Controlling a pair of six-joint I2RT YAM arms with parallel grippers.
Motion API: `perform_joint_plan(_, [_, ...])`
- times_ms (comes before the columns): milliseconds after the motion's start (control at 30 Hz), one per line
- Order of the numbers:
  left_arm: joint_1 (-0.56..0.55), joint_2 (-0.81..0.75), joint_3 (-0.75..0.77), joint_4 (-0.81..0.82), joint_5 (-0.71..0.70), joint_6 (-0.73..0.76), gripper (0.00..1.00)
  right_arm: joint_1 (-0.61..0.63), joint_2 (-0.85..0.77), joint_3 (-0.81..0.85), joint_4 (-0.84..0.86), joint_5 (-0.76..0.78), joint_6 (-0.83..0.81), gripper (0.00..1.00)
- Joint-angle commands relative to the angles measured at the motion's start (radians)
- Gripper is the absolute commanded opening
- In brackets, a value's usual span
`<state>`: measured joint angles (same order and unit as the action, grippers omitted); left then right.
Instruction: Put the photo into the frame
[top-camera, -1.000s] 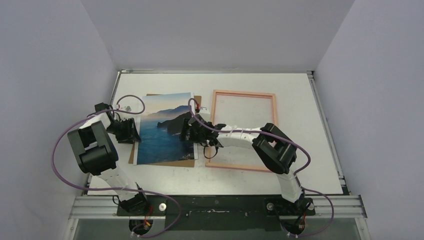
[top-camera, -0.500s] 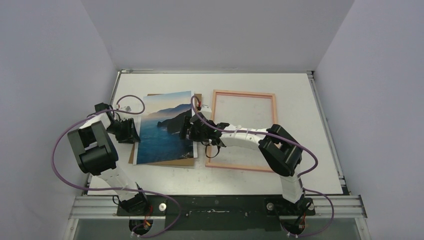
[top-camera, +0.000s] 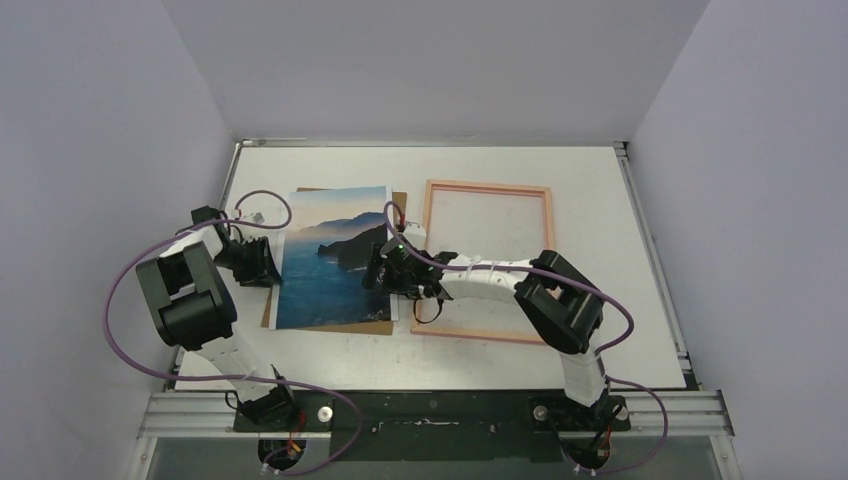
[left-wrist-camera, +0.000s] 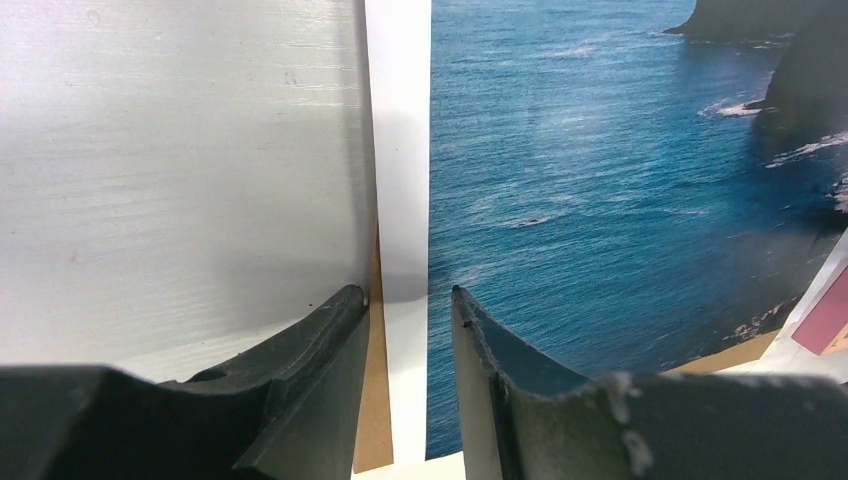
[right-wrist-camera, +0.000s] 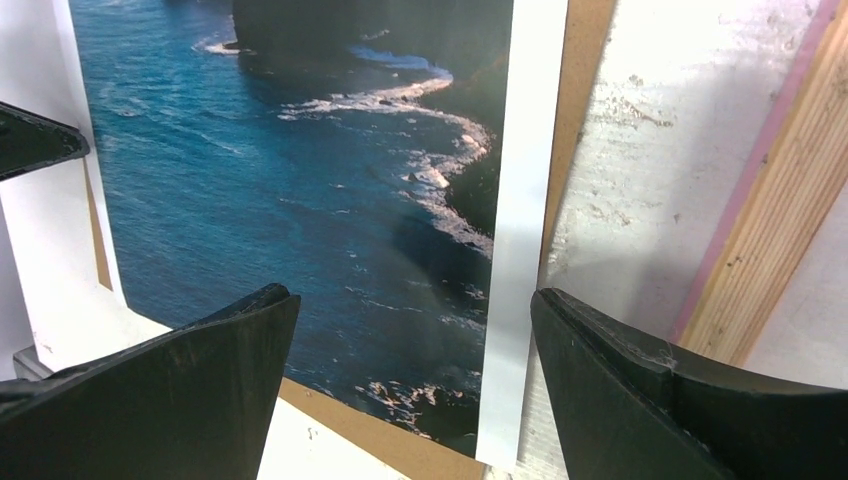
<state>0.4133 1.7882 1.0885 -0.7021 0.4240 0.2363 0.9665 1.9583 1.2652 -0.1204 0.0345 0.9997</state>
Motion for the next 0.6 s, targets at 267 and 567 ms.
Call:
perform_joint_plan(267, [-0.007, 0.02, -0.003, 0.002, 0.032, -0.005, 0.33, 0.04, -0.023, 0.028, -0.104, 0.118, 0.006, 0.9])
perform_joint_plan(567, [-0.007, 0.017, 0.002, -0.005, 0.036, -0.009, 0.33, 0.051, -0.02, 0.016, -0.048, 0.05, 0.026, 0.9])
